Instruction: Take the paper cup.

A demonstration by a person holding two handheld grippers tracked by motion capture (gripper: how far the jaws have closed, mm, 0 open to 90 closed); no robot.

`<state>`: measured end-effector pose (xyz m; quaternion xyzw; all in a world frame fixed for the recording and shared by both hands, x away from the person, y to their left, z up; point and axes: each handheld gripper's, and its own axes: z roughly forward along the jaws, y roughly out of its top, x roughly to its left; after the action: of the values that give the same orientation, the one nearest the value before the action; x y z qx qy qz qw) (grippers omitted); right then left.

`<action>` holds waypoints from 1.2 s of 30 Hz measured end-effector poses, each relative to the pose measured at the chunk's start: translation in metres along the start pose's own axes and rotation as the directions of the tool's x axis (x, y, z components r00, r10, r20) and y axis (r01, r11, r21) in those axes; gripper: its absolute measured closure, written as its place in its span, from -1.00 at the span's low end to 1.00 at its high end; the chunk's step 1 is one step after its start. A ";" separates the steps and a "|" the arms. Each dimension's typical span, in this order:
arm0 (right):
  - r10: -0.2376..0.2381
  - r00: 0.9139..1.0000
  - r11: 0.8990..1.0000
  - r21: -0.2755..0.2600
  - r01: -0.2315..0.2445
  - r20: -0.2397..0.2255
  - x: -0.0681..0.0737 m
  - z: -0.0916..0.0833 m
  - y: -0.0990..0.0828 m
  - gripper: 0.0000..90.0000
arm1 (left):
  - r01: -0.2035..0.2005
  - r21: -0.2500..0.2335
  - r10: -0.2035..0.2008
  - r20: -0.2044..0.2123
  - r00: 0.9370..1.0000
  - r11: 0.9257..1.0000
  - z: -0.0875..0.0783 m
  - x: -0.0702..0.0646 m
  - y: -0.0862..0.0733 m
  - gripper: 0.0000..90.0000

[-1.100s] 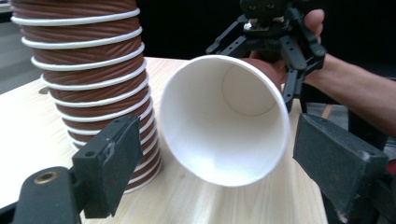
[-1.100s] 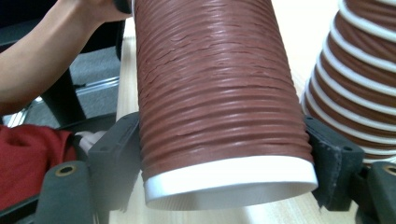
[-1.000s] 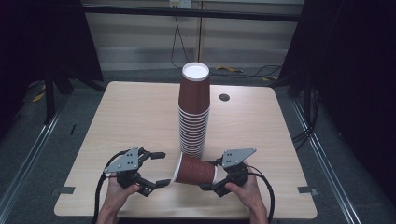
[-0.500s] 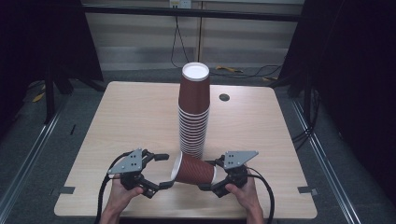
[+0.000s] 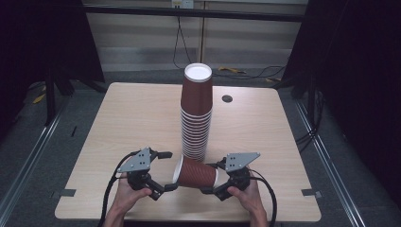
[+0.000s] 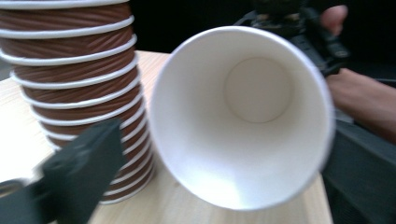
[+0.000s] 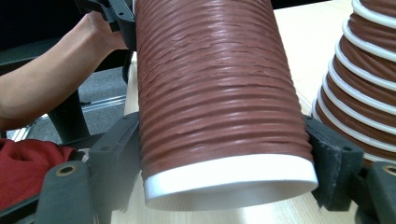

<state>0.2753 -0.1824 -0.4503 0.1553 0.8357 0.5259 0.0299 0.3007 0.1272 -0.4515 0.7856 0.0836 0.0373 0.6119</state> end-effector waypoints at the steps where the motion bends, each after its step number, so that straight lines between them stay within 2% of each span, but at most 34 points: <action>1: 0.000 1.000 1.000 -0.003 0.000 -0.004 0.000 0.000 0.000 -0.50 | 0.000 -0.004 0.000 0.004 1.000 1.000 0.000 0.001 0.000 -1.00; 4: -0.001 1.000 1.000 -0.007 0.001 -0.005 0.000 -0.001 0.001 -0.50 | -0.004 -0.017 0.004 0.017 1.000 1.000 0.001 0.001 0.001 -1.00; 9: -0.013 1.000 1.000 -0.001 0.013 -0.011 0.000 0.001 0.004 -0.50 | -0.017 -0.011 0.018 0.031 0.999 1.000 0.008 0.000 0.003 -1.00; 19: -0.023 0.999 1.000 0.000 0.023 -0.026 0.001 0.005 0.007 -0.50 | -0.015 -0.002 0.015 0.064 0.998 1.000 0.019 0.000 0.003 -1.00; 22: -0.024 0.999 1.000 -0.001 0.024 -0.034 0.001 0.005 0.007 -0.50 | -0.020 -0.005 0.020 0.098 0.995 1.000 0.021 0.000 0.002 -0.96; 29: -0.031 0.999 1.000 -0.006 0.031 -0.031 0.001 0.004 0.006 -0.50 | -0.016 -0.032 0.019 0.106 0.994 0.999 0.022 0.000 0.003 -0.92; 32: -0.027 0.999 1.000 -0.007 0.027 -0.045 0.001 0.005 0.005 -0.50 | -0.003 -0.064 0.011 0.125 0.992 0.998 0.023 0.000 0.003 -0.92; 35: -0.030 0.999 1.000 -0.005 0.030 -0.044 0.001 0.006 0.005 -0.50 | -0.004 -0.056 0.010 0.121 0.993 0.998 0.023 0.000 0.003 -0.89; 36: -0.031 0.999 1.000 -0.002 0.031 -0.045 0.001 0.006 0.005 -0.50 | -0.005 -0.042 0.009 0.099 0.995 0.999 0.023 -0.001 0.003 -0.88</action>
<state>0.2766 -0.1750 -0.4486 0.1305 0.8382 0.5291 0.0195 0.3040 0.1046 -0.4537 0.7739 0.0495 0.0022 0.6313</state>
